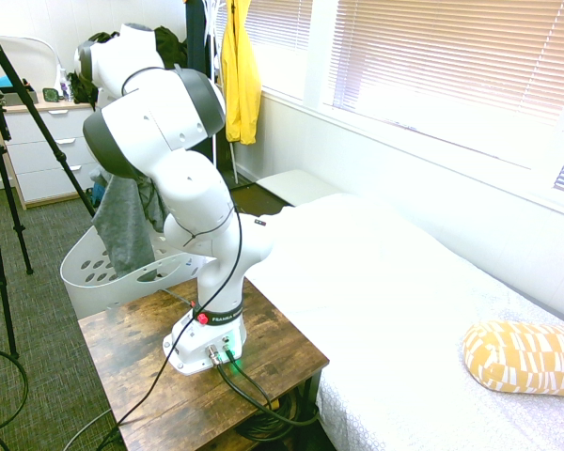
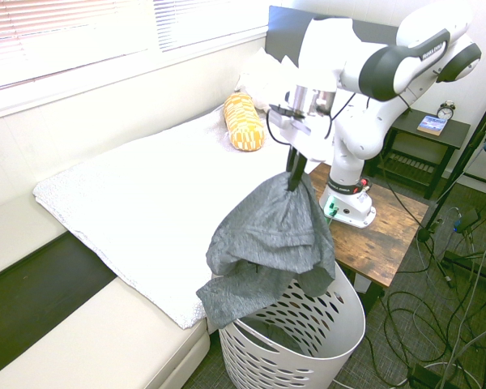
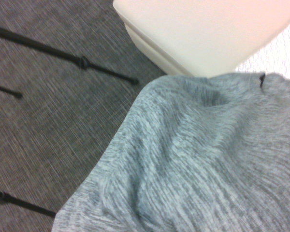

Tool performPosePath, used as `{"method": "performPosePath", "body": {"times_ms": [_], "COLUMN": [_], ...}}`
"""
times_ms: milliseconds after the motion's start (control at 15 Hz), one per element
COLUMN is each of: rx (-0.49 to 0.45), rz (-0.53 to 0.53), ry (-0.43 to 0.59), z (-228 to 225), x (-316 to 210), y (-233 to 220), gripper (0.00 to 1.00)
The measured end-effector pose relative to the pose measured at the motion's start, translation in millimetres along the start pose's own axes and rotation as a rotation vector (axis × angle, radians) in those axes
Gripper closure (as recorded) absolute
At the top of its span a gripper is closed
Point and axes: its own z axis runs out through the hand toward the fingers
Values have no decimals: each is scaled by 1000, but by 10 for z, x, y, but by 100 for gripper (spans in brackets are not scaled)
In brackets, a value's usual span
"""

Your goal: Put my clothes in the laundry bag

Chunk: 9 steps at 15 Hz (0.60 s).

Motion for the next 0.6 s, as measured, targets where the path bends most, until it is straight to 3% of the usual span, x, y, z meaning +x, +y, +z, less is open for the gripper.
{"method": "performPosePath", "body": {"times_ms": [267,600], "rx": [-71,-102], "rz": [-57,-105], "ry": [-46,-54], "z": [656,957], "x": [-383,-564], "y": [230,249], "gripper": [0,0]}}
